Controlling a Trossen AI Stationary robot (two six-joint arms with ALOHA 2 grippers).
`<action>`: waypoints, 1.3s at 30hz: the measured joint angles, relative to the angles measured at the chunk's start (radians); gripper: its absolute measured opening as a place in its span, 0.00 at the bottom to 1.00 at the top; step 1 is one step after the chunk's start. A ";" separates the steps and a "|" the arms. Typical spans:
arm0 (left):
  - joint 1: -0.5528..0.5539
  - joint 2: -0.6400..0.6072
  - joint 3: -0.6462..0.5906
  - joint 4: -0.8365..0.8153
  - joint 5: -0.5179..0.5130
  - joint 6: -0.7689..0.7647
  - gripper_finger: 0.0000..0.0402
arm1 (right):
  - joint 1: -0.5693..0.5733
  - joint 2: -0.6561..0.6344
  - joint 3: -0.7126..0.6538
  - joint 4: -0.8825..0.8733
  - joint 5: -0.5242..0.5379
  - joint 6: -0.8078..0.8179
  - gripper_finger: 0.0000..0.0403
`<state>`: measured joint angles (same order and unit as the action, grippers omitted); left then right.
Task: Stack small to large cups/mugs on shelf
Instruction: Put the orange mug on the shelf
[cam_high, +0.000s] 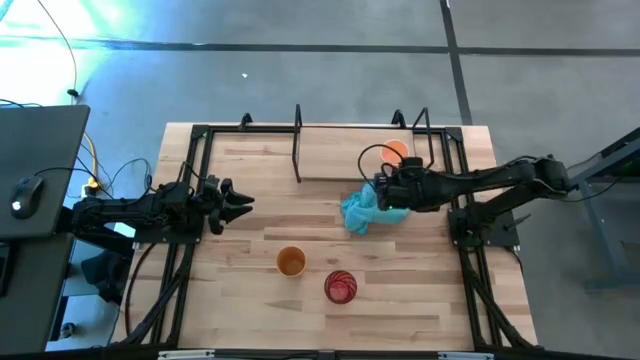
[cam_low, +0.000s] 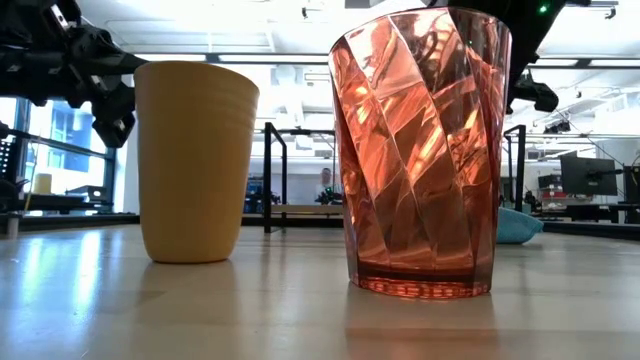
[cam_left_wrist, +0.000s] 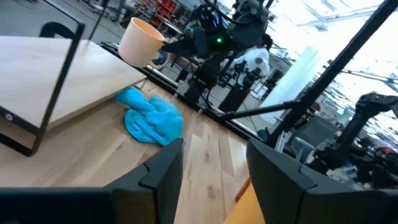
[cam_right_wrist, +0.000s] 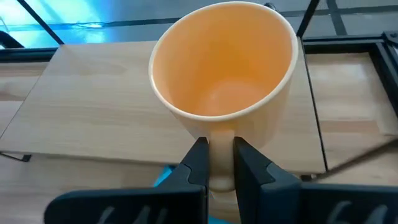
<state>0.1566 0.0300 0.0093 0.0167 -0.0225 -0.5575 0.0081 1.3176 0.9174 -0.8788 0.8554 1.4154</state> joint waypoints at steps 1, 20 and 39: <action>0.000 0.000 0.000 0.002 -0.010 0.000 0.41 | -0.011 -0.012 -0.012 0.033 -0.006 -0.031 0.04; 0.000 0.000 0.000 0.015 -0.077 -0.016 0.41 | -0.247 -0.042 -0.052 0.258 -0.199 -0.396 0.04; 0.000 0.000 0.000 0.015 -0.081 -0.018 0.41 | -0.283 -0.042 -0.052 0.323 -0.225 -0.452 0.04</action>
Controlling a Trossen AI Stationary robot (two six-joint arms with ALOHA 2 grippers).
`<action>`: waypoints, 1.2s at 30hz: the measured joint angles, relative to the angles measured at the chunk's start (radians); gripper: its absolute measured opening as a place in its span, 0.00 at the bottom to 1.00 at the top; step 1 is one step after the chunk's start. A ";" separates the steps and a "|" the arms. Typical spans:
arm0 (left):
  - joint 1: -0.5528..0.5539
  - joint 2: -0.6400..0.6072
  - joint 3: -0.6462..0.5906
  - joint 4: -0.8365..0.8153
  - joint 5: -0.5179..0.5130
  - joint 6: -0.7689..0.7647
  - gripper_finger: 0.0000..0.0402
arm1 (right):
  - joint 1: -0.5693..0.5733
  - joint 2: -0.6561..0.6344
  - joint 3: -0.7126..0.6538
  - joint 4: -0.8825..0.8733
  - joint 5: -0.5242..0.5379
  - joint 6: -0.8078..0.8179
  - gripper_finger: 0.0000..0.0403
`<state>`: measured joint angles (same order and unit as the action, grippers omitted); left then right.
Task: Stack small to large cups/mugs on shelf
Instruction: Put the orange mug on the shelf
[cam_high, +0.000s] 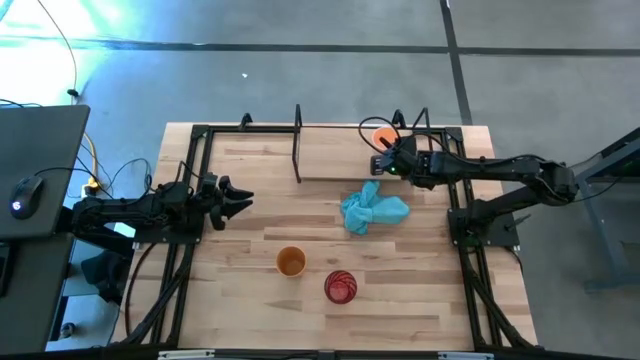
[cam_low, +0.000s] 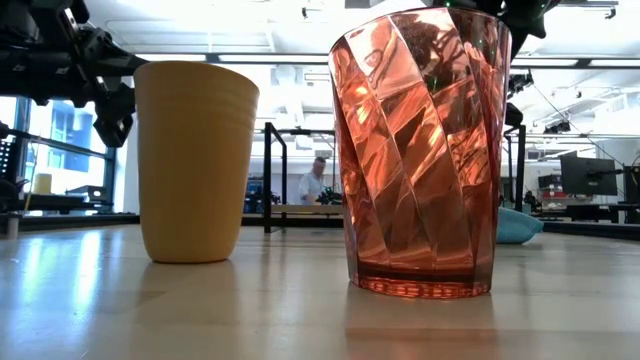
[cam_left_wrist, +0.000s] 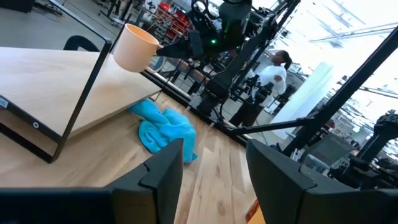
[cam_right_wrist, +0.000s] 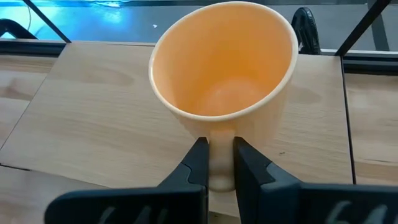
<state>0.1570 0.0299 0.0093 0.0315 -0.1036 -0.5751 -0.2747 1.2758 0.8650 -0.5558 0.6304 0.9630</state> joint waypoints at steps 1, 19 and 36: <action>0.000 0.000 0.000 0.000 0.000 0.000 0.41 | -0.001 0.000 0.000 0.000 0.000 0.000 0.04; 0.000 0.000 0.000 0.000 0.002 -0.006 0.41 | -0.007 0.113 0.001 0.117 -0.040 -0.014 0.04; 0.000 0.000 0.000 0.000 0.006 -0.007 0.41 | -0.080 0.110 0.002 0.087 -0.074 -0.032 0.04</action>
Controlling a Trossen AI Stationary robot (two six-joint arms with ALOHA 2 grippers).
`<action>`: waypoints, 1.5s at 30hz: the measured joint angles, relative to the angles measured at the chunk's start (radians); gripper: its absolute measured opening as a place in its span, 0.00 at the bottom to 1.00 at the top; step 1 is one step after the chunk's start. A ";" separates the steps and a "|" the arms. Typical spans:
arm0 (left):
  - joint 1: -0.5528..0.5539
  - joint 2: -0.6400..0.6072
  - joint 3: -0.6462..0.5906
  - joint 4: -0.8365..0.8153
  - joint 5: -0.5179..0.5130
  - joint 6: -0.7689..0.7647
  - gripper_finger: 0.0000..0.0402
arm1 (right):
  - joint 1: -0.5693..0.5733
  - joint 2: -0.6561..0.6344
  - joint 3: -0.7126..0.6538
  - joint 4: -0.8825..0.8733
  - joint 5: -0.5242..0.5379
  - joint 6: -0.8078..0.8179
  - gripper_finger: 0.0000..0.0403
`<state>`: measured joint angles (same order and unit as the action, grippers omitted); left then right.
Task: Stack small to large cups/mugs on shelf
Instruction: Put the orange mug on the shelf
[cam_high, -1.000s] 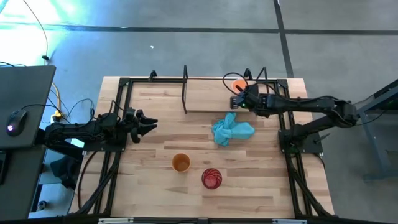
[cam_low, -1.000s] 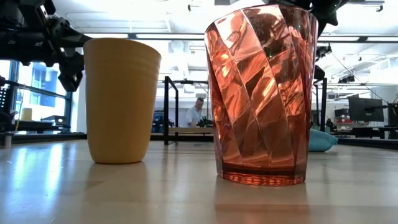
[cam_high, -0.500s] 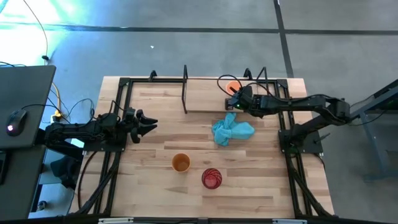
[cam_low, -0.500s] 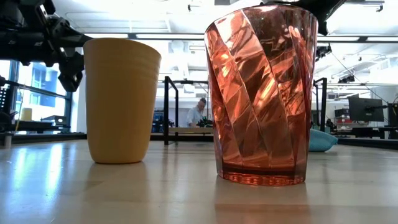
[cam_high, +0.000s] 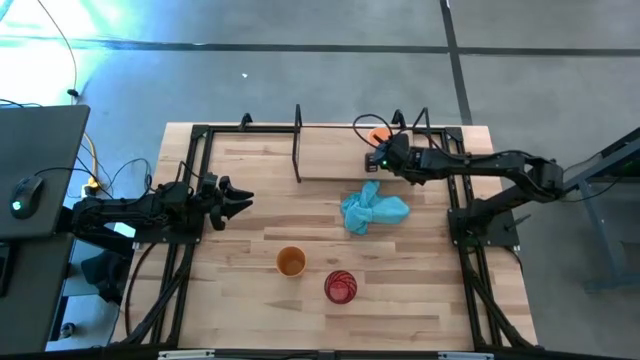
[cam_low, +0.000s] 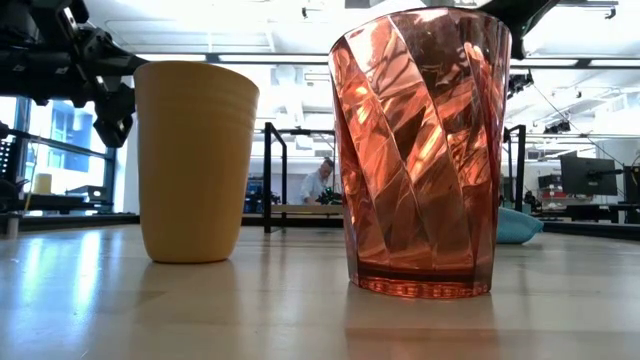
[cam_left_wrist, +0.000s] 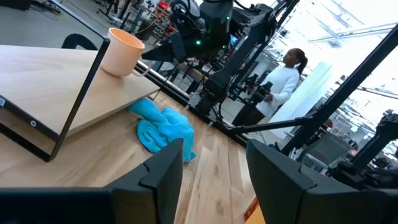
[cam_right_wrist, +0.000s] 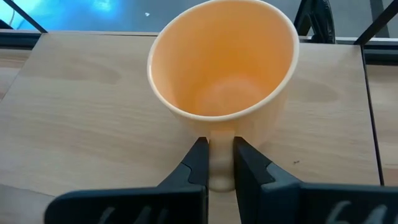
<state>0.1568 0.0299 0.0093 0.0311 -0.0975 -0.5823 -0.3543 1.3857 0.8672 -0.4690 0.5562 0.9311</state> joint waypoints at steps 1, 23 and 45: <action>0.000 0.000 0.000 0.000 0.000 0.000 0.41 | -0.006 0.000 0.000 0.001 -0.007 -0.009 0.04; 0.000 0.000 0.000 0.000 -0.001 0.006 0.41 | -0.039 0.002 0.000 -0.030 -0.053 -0.016 0.04; 0.000 0.000 0.000 0.000 -0.001 0.001 0.41 | -0.005 0.003 -0.001 -0.081 -0.044 0.037 0.04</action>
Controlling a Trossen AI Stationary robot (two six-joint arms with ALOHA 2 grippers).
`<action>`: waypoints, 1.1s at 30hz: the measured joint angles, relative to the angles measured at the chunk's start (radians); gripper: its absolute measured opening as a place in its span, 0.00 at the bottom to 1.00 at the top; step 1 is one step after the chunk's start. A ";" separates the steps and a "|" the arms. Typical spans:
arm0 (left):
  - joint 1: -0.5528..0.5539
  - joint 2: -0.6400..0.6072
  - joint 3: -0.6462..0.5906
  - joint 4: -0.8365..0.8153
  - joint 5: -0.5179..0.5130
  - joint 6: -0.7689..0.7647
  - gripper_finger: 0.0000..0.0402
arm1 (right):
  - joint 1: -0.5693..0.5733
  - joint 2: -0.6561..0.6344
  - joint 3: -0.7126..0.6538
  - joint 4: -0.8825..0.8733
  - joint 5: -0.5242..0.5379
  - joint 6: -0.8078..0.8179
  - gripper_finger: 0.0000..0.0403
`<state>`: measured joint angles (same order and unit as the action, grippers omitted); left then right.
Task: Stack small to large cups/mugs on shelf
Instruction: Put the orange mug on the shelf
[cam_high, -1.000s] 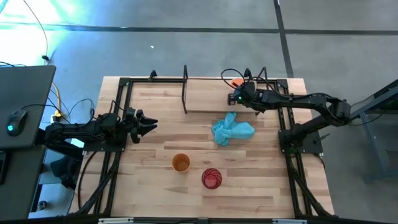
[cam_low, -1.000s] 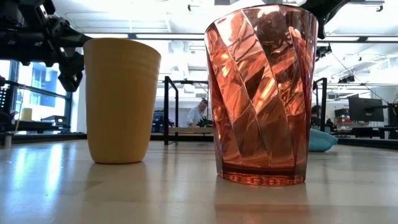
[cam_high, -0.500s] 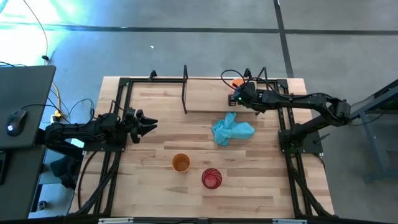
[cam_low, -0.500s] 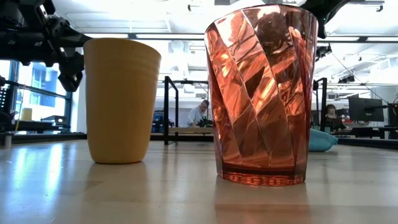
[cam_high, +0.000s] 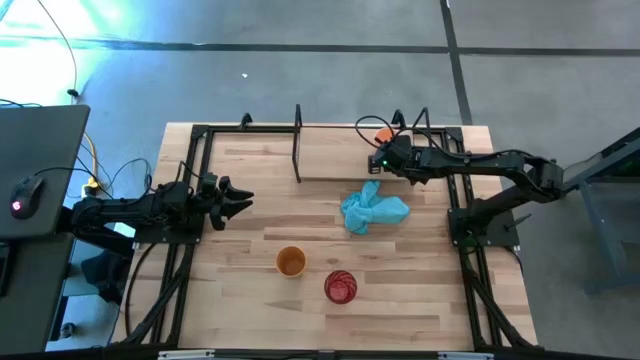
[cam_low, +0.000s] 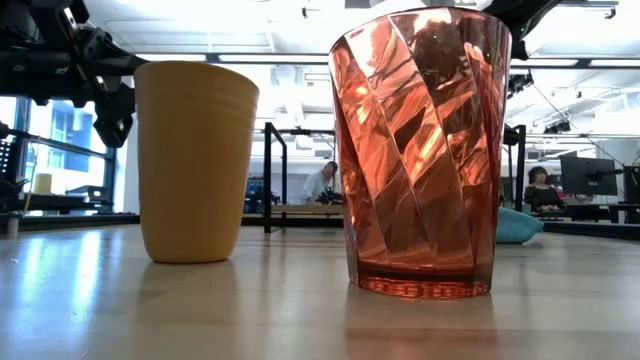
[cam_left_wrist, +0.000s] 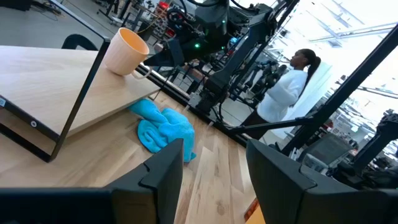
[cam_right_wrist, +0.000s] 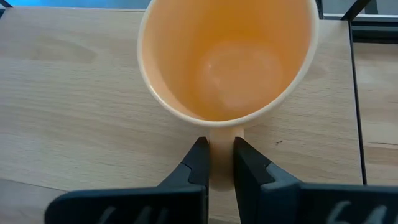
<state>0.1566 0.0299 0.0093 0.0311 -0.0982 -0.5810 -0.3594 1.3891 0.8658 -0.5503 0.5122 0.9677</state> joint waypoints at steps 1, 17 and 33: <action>0.000 0.000 0.000 0.000 0.000 0.000 0.41 | 0.001 0.000 0.000 0.000 0.001 0.000 0.04; 0.000 0.000 0.000 0.001 0.000 -0.010 0.41 | 0.002 -0.054 0.003 -0.040 -0.011 0.061 0.03; 0.000 0.000 0.000 0.001 0.000 -0.009 0.41 | 0.002 -0.061 0.003 -0.026 -0.052 0.073 0.03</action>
<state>0.1568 0.0303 0.0093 0.0322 -0.0982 -0.5900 -0.3573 1.3277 0.8692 -0.5766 0.4603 1.0409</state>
